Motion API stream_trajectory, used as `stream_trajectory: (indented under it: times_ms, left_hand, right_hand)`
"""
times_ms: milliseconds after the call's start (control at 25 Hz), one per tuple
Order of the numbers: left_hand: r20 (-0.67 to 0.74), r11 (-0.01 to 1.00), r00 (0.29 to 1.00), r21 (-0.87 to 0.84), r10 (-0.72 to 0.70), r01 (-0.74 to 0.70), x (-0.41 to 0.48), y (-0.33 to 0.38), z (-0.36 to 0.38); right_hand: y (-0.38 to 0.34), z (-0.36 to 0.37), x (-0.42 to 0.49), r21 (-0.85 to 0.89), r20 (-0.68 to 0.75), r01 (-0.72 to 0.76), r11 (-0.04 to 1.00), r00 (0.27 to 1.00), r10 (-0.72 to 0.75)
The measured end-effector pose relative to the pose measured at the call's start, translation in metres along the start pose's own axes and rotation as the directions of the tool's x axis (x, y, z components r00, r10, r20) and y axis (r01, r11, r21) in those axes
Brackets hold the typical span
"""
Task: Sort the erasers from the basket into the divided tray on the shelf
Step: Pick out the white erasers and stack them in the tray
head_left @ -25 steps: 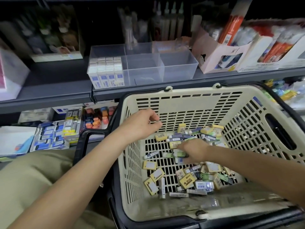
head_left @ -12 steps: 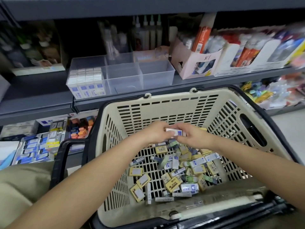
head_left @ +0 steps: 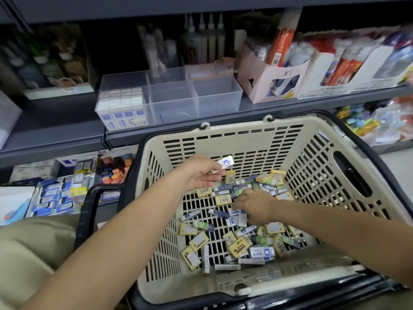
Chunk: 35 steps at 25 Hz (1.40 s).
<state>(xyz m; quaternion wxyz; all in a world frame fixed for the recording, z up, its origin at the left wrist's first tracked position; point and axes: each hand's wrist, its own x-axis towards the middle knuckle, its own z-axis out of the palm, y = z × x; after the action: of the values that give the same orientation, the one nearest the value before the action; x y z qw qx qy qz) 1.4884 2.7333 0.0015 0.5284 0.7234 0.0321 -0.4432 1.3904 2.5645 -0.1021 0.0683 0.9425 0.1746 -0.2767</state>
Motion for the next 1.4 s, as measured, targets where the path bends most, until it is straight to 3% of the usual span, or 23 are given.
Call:
stream_trajectory:
  times_ms: [280, 520, 760, 880, 960, 1120, 1280, 1400]
  left_hand:
    - [-0.008, 0.995, 1.000, -0.094, 0.021, -0.022, 0.000, 0.001, -0.001]
    - [-0.033, 0.984, 0.999, -0.176, 0.026, -0.031, -0.001, 0.001, 0.000]
    - [-0.038, 0.984, 0.998, -0.171, -0.047, 0.040, 0.001, -0.001, 0.001]
    - [-0.038, 0.999, 0.999, 0.016, -0.035, 0.036, 0.000, -0.002, 0.008]
    - [0.025, 0.996, 0.997, 0.054, -0.074, 0.073, -0.003, -0.003, 0.012]
    - [0.322, 0.982, 0.940, -0.110, -0.110, 0.152, -0.015, -0.001, 0.017]
    - [0.382, 0.941, 0.919, -0.262, -0.103, 0.215, -0.030, 0.011, 0.013]
    - [0.337, 0.918, 0.939, -0.350, -0.064, 0.188, -0.043, 0.021, 0.005]
  right_hand:
    - [-0.006, 0.005, 0.008, -0.015, -0.006, -0.099, 0.995, 0.995, 0.099]
    - [-0.007, 0.002, 0.008, -0.161, -0.030, -0.002, 0.987, 1.000, -0.003]
    - [0.004, -0.038, -0.011, 0.127, -0.159, -0.080, 0.989, 0.982, 0.100]
    - [0.009, -0.078, -0.031, 0.173, -0.208, -0.037, 0.984, 0.975, 0.073]
    - [0.010, -0.102, -0.046, 0.198, -0.241, 0.013, 0.980, 0.970, 0.036]
    - [0.002, -0.136, -0.062, 0.244, -0.298, 0.029, 0.969, 0.953, 0.047]
    - [0.003, -0.161, -0.072, 0.394, -0.361, 0.069, 0.916, 0.929, 0.085]
    - [0.005, -0.178, -0.074, 0.605, -0.414, 0.112, 0.789, 0.890, 0.191]
